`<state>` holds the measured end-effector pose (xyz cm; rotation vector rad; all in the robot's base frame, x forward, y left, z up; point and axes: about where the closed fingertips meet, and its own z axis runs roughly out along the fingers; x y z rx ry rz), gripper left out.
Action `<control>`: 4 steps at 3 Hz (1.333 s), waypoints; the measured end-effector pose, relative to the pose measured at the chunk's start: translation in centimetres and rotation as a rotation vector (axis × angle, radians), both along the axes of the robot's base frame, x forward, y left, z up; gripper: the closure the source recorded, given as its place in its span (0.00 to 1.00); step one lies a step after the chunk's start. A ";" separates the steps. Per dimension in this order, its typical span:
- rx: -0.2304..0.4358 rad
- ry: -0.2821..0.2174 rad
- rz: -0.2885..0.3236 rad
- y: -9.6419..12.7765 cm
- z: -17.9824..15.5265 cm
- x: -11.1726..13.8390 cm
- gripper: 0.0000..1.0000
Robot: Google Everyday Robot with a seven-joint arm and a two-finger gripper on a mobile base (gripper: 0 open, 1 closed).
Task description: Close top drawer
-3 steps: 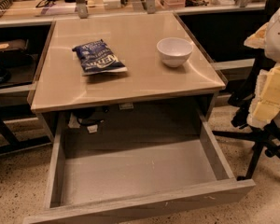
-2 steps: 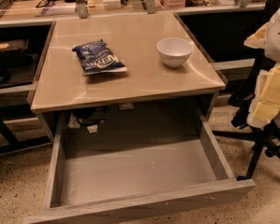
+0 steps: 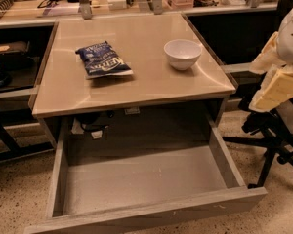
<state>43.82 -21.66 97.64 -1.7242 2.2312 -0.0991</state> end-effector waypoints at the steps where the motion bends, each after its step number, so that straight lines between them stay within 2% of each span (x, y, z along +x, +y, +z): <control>1: 0.000 0.000 0.000 0.0 0.0 0.0 0.65; 2: 0.000 0.000 0.000 0.0 0.0 0.0 0.89; 3: -0.026 -0.006 -0.021 -1.3 0.9 -1.0 1.00; 4: -0.058 0.036 -0.084 -3.8 0.1 -4.6 1.00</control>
Offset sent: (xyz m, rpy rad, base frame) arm 0.0000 0.0000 0.0000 0.0000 0.0000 0.0000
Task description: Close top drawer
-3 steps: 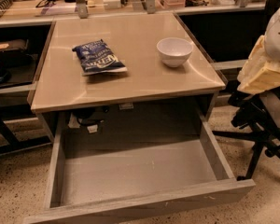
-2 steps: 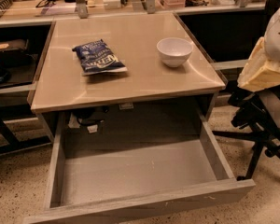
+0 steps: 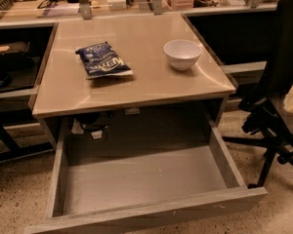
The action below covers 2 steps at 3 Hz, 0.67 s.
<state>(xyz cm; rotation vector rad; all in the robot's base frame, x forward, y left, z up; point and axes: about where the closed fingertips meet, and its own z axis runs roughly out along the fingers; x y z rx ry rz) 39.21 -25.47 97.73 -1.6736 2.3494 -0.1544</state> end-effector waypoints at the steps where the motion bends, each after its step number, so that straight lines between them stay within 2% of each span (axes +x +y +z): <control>1: -0.015 0.080 -0.066 -1.8 -3.1 -3.5 1.00; 2: -0.010 0.181 -0.094 -2.8 -7.2 -5.7 1.00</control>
Offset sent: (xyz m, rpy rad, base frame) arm -0.0925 -0.0417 -0.1325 0.0018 0.3589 -0.1262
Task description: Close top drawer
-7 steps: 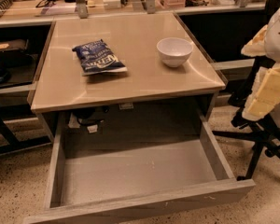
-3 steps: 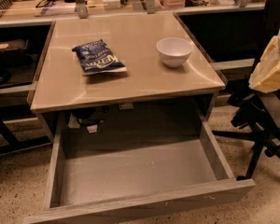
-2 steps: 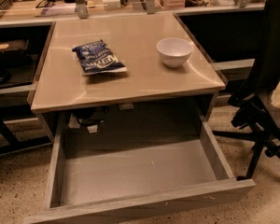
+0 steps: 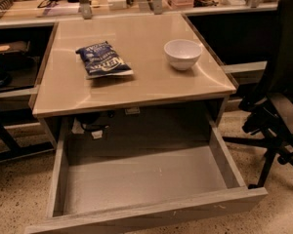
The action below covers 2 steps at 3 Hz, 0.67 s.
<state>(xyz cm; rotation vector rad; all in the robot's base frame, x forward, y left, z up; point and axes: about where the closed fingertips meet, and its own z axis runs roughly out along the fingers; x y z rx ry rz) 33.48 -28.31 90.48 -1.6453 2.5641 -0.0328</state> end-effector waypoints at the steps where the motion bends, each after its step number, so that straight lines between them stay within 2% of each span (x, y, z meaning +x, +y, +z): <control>1: -0.001 0.007 0.000 0.0 -0.5 -0.1 1.00; 2: 0.033 0.049 0.000 0.4 -2.6 -1.4 1.00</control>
Offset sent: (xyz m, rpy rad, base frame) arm -0.0387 0.0096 -0.0582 0.0849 0.1348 -0.0025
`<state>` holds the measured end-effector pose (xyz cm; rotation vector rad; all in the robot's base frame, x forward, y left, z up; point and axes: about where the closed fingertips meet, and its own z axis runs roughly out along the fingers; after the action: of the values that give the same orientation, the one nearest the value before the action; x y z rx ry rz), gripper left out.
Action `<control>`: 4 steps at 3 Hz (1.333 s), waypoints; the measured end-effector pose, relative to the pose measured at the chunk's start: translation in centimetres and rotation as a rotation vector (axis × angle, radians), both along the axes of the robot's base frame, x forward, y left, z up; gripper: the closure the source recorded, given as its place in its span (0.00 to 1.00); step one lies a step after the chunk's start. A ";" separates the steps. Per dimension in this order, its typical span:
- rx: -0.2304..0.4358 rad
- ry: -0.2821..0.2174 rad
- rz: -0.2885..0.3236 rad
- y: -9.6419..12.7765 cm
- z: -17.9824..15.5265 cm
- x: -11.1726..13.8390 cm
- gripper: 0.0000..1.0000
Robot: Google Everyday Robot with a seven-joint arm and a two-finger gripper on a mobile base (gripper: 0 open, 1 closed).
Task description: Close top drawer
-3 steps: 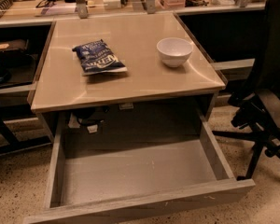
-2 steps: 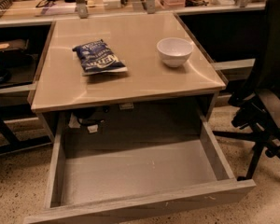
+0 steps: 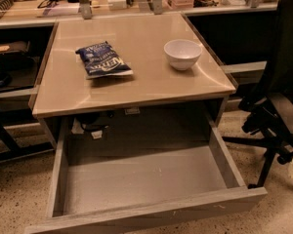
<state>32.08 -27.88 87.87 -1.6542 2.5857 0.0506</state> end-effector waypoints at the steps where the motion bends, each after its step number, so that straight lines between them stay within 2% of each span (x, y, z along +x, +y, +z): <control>1: 0.056 0.068 -0.005 1.5 -4.0 -2.0 1.00; 3: 0.139 0.256 -0.023 4.1 -13.0 -4.8 1.00; 4: 0.139 0.262 -0.024 4.1 -13.2 -5.0 1.00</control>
Offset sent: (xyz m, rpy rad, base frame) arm -0.0534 0.0516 -0.1515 0.1710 0.3079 -0.0018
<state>27.10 -23.81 74.65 -1.6669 2.7104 0.4649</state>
